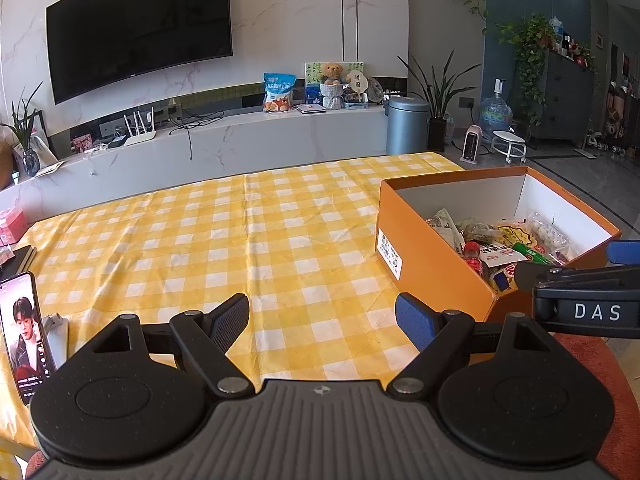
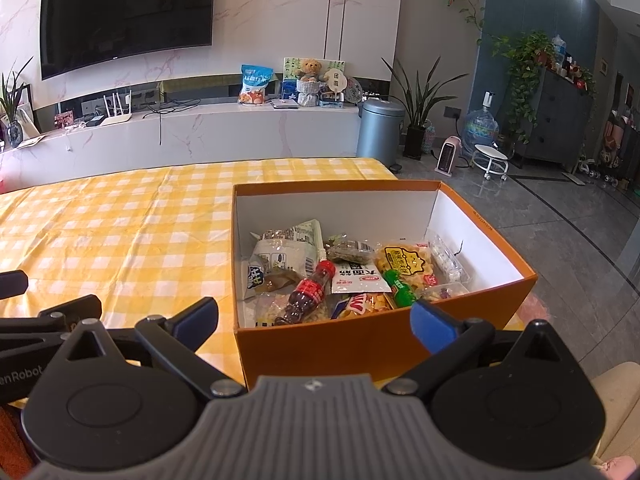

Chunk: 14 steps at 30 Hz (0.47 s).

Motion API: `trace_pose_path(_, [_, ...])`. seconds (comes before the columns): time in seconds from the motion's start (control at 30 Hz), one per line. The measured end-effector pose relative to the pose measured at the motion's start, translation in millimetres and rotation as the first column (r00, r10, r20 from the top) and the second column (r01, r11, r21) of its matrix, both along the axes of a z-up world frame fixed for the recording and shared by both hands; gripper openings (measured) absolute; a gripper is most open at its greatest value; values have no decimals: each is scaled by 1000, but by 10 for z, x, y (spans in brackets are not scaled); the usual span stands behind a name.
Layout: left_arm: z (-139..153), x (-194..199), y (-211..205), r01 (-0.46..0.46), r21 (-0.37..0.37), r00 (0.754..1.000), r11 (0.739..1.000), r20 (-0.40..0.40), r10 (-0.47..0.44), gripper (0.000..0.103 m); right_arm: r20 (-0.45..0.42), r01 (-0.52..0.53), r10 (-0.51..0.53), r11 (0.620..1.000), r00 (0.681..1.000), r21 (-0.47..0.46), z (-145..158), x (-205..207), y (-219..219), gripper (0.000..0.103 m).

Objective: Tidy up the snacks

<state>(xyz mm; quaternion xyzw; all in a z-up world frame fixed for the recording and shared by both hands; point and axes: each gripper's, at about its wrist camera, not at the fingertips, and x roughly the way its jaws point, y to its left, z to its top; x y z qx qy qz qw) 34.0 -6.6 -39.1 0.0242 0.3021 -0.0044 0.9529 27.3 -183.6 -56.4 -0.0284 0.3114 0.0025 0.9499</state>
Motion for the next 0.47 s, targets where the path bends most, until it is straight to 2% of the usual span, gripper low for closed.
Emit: trace_pose_path(0.47, [35, -8, 22, -2, 6, 1000, 1000, 16, 2, 97, -2, 1, -1, 1000, 1000, -1, -6, -5, -2, 100])
